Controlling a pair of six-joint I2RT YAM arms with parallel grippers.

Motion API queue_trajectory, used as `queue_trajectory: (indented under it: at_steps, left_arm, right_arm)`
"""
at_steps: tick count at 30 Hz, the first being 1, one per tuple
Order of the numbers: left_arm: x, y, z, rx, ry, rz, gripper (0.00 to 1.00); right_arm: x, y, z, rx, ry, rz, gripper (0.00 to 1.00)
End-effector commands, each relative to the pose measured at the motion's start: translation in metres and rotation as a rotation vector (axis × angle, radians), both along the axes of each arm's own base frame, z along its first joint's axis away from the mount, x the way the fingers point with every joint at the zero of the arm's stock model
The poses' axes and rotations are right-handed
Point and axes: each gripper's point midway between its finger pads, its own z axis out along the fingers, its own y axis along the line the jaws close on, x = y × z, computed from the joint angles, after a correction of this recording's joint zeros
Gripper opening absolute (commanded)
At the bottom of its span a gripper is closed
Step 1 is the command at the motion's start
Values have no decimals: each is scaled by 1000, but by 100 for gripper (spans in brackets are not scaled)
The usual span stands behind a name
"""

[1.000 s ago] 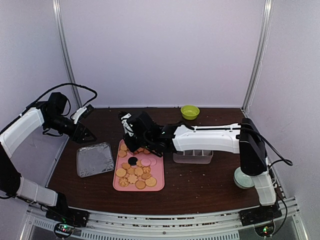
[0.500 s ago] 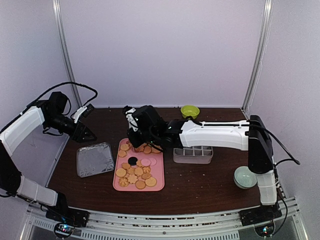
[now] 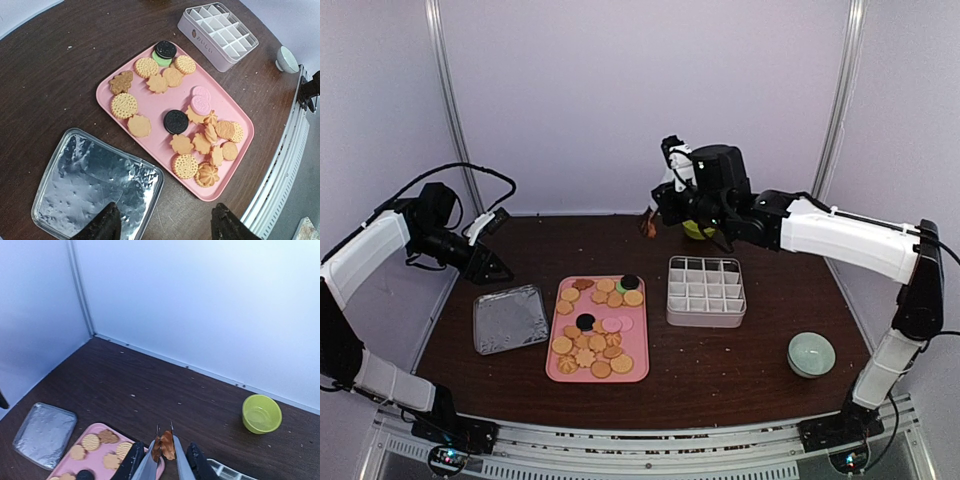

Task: Pack the cookies
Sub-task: Pick up the fake cookies from the plate, then place the fake cookies in the empty pocket of the box.

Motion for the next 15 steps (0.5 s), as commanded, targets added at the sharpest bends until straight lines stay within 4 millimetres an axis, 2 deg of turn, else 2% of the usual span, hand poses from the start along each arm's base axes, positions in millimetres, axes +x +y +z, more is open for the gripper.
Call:
queue_trajectory:
  at_steps: [1, 5, 15]
  left_arm:
    - [2, -1, 15, -18, -48, -16, 64]
    - [2, -2, 16, -23, -48, -19, 64]
    - [4, -3, 16, -30, -44, -21, 64]
  right_arm:
    - [21, -38, -28, -47, 25, -97, 9]
    - [31, -53, -45, -78, 50, -124, 8]
    - [39, -55, -71, -131, 71, -134, 8]
